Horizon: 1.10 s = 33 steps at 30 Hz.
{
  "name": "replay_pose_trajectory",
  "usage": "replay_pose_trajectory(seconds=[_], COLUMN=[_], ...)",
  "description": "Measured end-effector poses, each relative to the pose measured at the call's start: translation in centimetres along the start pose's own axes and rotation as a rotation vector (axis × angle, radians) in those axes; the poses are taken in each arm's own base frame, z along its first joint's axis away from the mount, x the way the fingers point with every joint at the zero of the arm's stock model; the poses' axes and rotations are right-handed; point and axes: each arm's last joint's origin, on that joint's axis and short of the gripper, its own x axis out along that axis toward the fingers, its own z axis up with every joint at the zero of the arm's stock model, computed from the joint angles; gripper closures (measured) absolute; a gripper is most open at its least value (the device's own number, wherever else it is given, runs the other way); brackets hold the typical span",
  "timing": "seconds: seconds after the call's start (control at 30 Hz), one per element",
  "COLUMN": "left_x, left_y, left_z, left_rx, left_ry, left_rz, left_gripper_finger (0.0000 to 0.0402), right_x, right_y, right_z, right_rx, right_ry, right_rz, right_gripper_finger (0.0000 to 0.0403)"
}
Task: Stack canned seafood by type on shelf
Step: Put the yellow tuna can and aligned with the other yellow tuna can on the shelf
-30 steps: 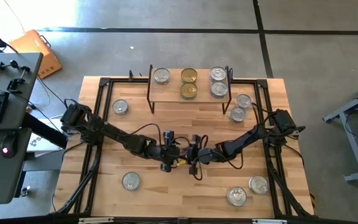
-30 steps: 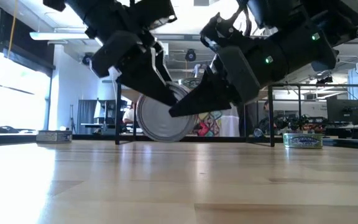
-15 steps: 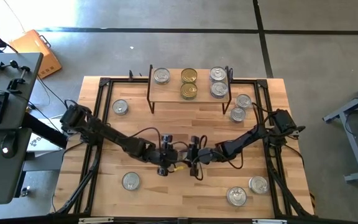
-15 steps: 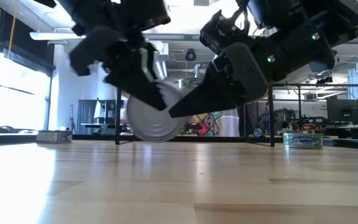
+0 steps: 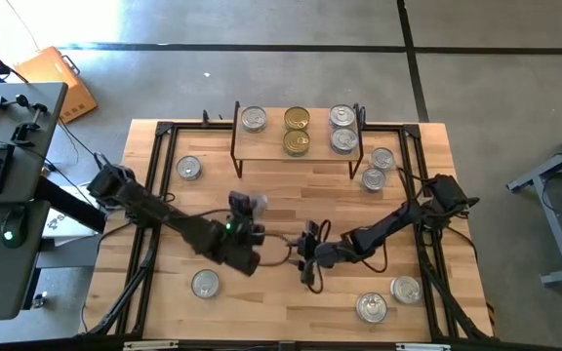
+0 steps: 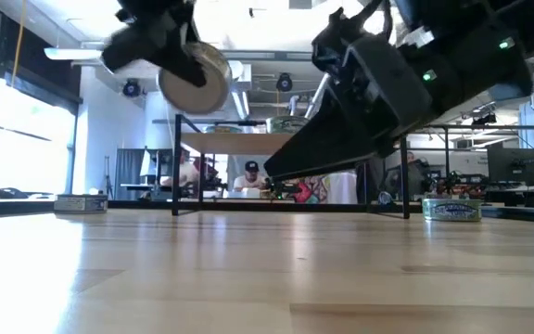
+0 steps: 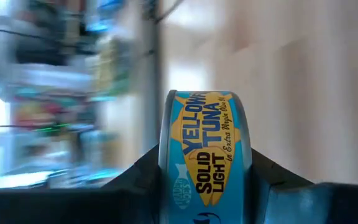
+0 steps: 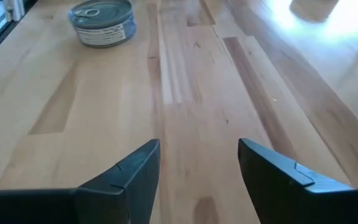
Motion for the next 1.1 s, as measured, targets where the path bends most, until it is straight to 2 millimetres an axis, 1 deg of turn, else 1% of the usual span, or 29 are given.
replay_pose_trajectory(seconds=[0.03,0.1,0.13,0.23,0.37,0.43,0.53,0.6,0.73,0.87,0.97,1.1], left_x=[0.5,1.8,2.6,4.9,8.2,9.7,12.1,13.2,14.3,14.5,14.5,14.4], left_y=[0.5,1.7,2.6,4.9,7.3,8.4,9.4,10.2,11.1,11.3,11.1,10.9], left_z=[-0.1,-0.2,-0.4,-1.3,-2.2,-2.6,-3.0,-3.4,-3.7,-3.9,-3.8,-3.8], left_rx=[0.024,-0.004,-0.023,-0.048,-0.009,0.004,-0.013,-0.035,-0.088,-0.099,-0.106,-0.097], left_ry=[0.014,0.05,0.076,0.156,0.242,0.264,0.261,0.262,0.245,0.234,0.197,0.179], left_rz=[0.044,0.105,0.108,0.094,0.096,0.069,-0.01,-0.02,-0.035,-0.07,-0.139,-0.188], left_gripper_finger=[0.0283,0.0283,0.0283,0.0283,0.0283,0.0283,0.0283,0.0283,0.0283,0.0273,0.0243,0.0189], right_x=[-0.1,-0.2,-0.2,-0.2,-0.2,-0.2,-0.2,-0.2,-0.2,-0.2,-0.2,-0.2], right_y=[0.2,0.3,0.4,0.4,0.4,0.4,0.4,0.4,0.4,0.4,0.4,0.4], right_z=[0.0,-0.1,-0.1,-0.1,-0.1,-0.1,-0.1,-0.1,-0.2,-0.3,-0.3,-0.3], right_rx=[-0.003,-0.007,-0.008,-0.017,-0.041,-0.043,-0.044,-0.044,-0.048,-0.05,-0.05,-0.051], right_ry=[-0.003,-0.008,-0.009,-0.008,-0.008,-0.008,-0.008,-0.008,0.001,0.006,0.006,0.006], right_rz=[-0.003,-0.012,-0.013,-0.013,-0.012,-0.012,-0.013,-0.013,-0.015,-0.016,-0.016,-0.016], right_gripper_finger=[0.0193,0.0193,0.0193,0.0193,0.0192,0.0192,0.0192,0.0192,0.0192,0.0192,0.0192,0.0192])
